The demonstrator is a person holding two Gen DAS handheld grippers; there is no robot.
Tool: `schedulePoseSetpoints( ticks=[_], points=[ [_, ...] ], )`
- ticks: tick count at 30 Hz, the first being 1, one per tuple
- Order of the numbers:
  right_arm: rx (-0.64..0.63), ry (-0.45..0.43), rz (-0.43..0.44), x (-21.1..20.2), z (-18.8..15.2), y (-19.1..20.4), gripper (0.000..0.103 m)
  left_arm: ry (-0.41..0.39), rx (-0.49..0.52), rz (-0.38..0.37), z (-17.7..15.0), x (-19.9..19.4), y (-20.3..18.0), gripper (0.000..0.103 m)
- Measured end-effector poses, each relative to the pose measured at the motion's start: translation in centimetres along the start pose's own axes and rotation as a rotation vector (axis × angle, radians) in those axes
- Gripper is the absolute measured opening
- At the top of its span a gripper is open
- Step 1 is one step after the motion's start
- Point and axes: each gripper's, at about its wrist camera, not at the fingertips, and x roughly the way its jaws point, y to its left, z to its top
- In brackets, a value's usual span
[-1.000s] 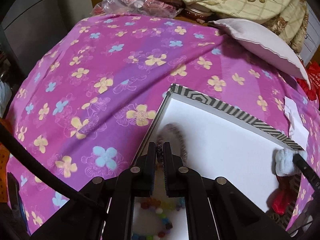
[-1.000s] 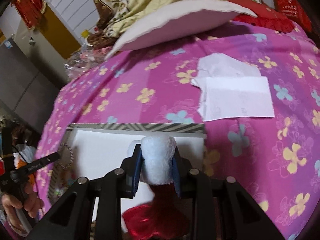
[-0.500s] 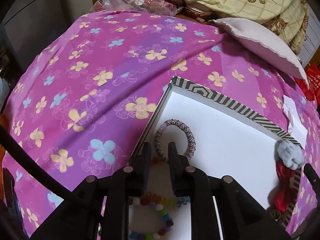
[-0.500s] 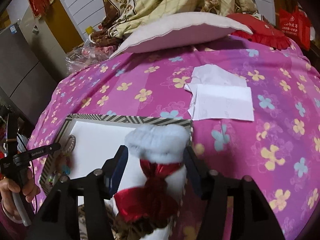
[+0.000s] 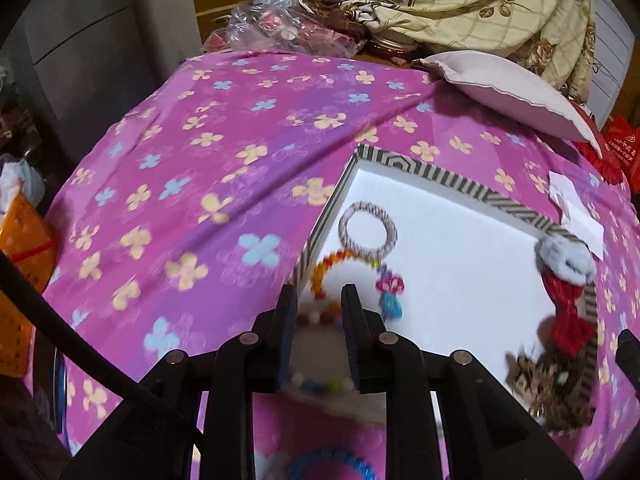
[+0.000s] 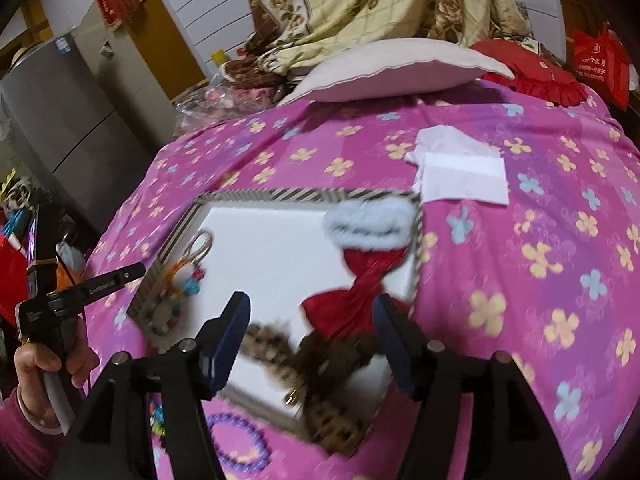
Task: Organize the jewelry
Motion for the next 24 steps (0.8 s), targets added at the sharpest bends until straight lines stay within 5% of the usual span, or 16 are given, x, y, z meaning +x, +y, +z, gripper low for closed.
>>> schedulePoseSetpoints(
  ticks=[24],
  points=[
    [-0.097,0.021,0.03,-4.9,-8.0,6.4,0.074,-0.094,0.011,0.043,-9.7,-8.2,1.5,0.035]
  ],
)
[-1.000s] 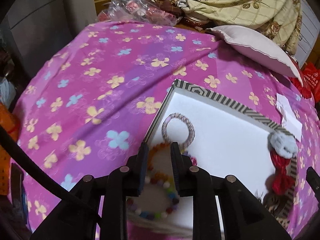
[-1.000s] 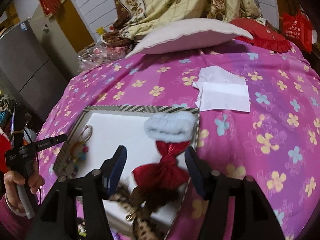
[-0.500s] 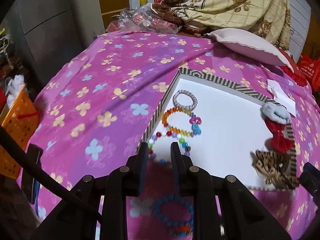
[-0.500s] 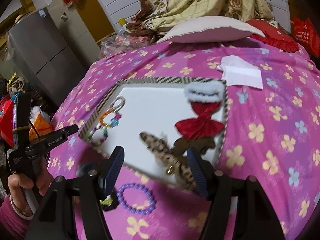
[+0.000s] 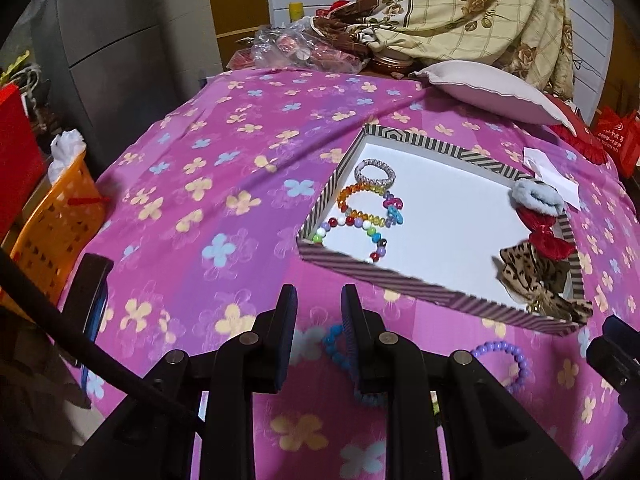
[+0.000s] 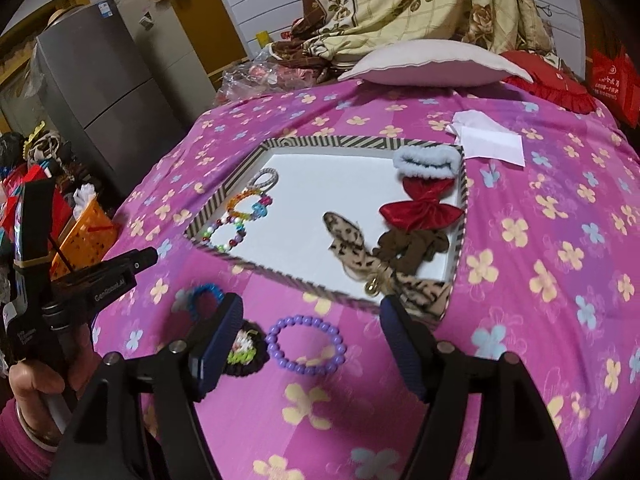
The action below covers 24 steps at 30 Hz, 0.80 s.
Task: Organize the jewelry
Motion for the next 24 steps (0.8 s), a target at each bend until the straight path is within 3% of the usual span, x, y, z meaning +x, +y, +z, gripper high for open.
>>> schedulePoseSetpoints(
  ticks=[24],
  points=[
    [-0.056,0.013,0.006,-1.8,-2.7,2.7,0.076,-0.027,0.002,-0.014,-2.8,-3.3,0.0,0.04]
  ],
)
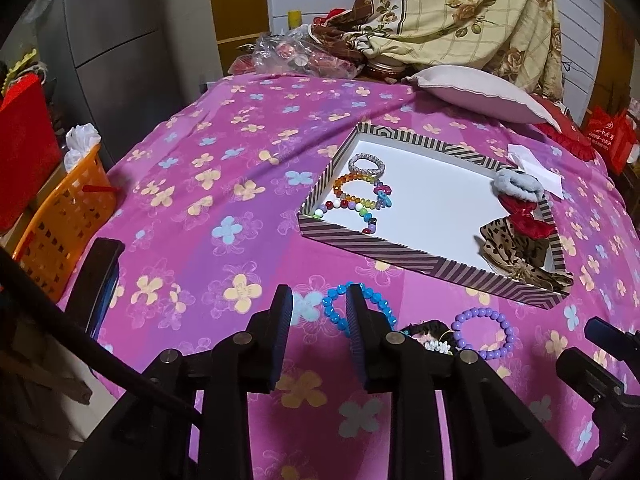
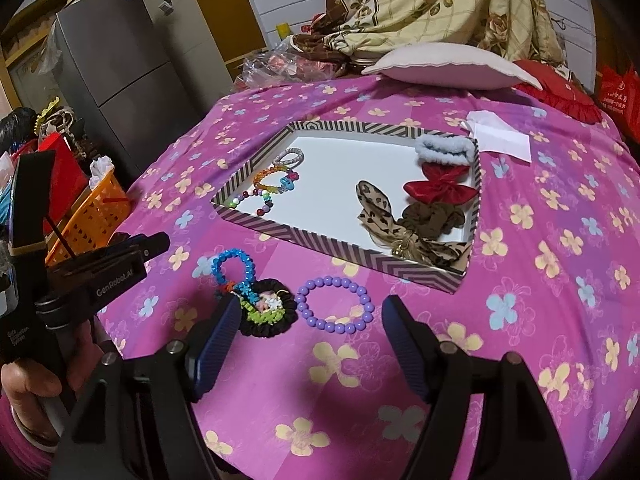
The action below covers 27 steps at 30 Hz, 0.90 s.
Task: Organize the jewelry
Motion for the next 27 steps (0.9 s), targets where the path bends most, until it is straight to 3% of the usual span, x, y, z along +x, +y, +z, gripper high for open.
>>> schedulePoseSetpoints(
  ticks=[27],
  points=[
    [-0.012,-0.051,-0.021,-2.7,-0.1,0.9,0.08,-0.03,-0.011,-0.023,-0.9,-2.4,0.0,0.04]
  ],
)
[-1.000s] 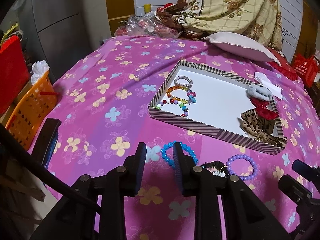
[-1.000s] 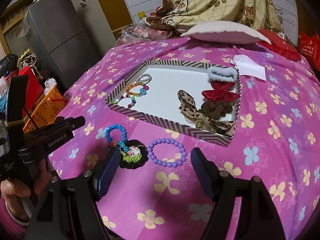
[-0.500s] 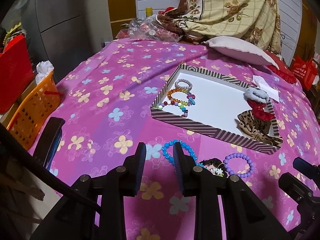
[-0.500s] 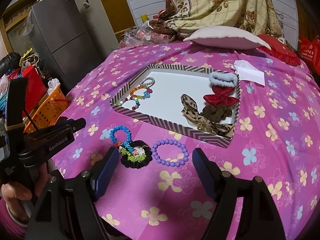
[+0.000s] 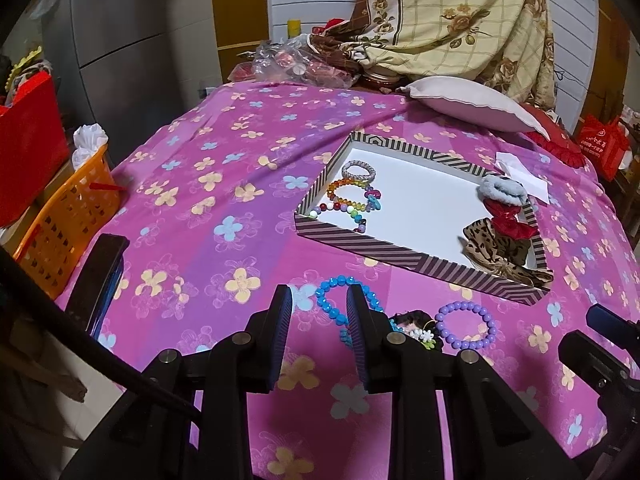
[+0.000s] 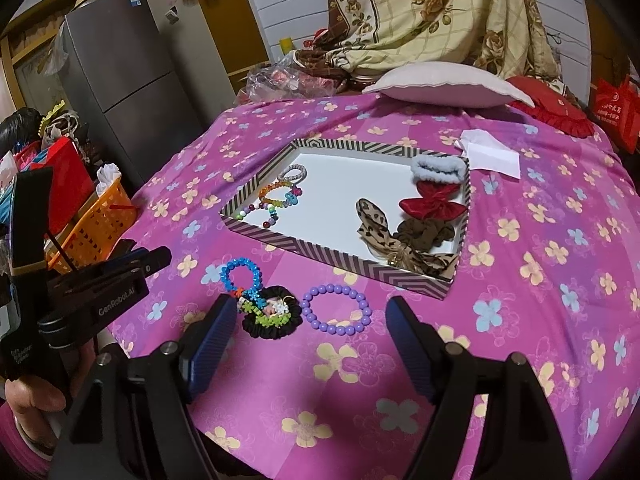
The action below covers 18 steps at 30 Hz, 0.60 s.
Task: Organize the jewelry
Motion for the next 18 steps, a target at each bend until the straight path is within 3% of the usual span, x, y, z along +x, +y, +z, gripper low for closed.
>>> schedulePoseSetpoints(
  ticks=[18],
  points=[
    [0.0,0.002,-0.007,-0.2,-0.03,0.06,0.081,0.005,-0.004,0.001,-0.26,-0.03,-0.09,0.04]
  ],
)
